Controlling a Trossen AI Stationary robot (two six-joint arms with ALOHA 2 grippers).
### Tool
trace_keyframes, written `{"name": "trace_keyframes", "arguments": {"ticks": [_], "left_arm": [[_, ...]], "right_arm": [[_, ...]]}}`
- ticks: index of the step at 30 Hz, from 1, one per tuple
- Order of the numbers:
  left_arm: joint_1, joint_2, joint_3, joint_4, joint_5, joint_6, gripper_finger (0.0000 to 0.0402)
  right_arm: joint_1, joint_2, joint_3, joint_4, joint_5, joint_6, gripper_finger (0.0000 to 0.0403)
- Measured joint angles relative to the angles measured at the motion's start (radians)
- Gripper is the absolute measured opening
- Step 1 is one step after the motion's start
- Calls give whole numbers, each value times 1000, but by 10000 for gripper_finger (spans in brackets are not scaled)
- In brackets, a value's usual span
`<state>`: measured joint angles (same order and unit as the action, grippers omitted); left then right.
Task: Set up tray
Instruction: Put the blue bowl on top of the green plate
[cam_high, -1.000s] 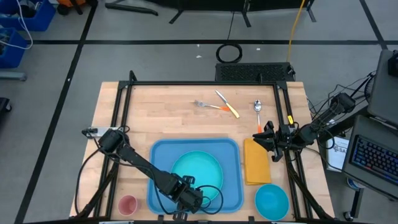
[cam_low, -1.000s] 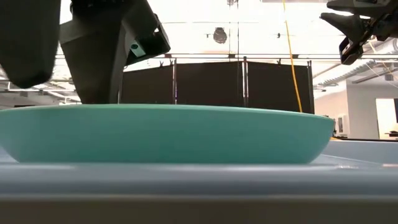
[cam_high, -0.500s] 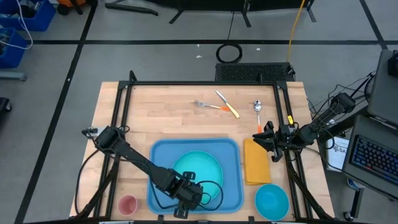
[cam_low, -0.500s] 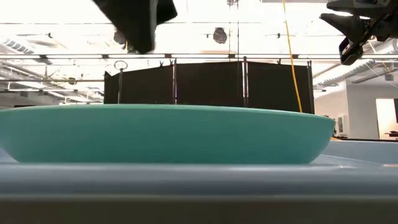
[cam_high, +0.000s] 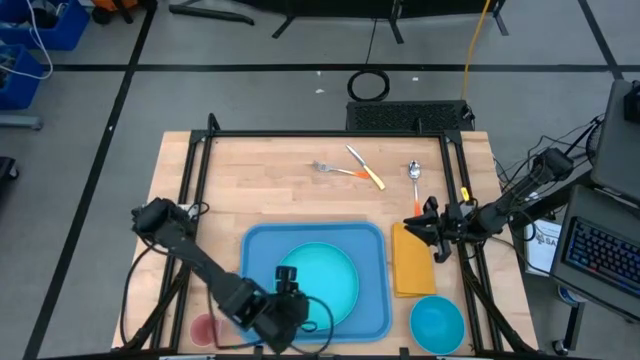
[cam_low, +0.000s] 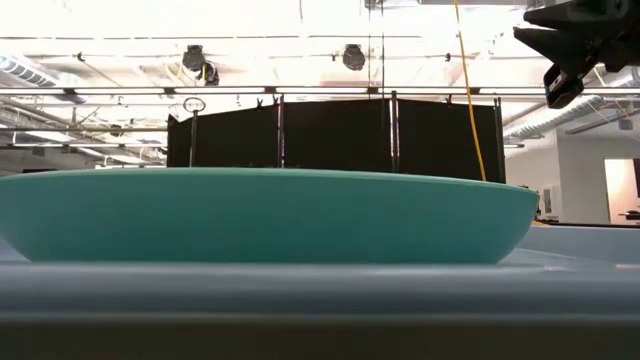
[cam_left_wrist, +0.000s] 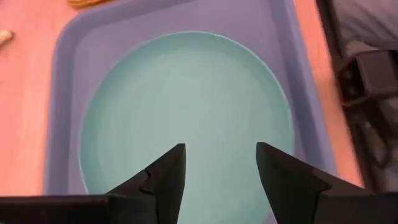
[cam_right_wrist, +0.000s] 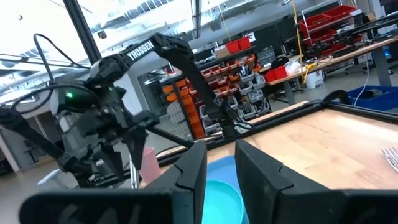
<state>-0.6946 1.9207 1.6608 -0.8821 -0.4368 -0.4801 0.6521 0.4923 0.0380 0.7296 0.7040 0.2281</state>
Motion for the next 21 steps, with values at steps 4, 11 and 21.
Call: {"name": "trace_keyframes", "arguments": {"ticks": [4, 11, 21], "left_arm": [[-34, -31, -1, -131, 105, -185, 200], [-123, -113, -1, -300, 209, -456, 200], [-245, -181, -1, -320, 32, -630, 200]], "right_arm": [[0, 6, 0, 8, 0, 0, 75], [0, 6, 0, 26, 1, 0, 75], [31, 20, 47, -69, -130, -1, 75]]}}
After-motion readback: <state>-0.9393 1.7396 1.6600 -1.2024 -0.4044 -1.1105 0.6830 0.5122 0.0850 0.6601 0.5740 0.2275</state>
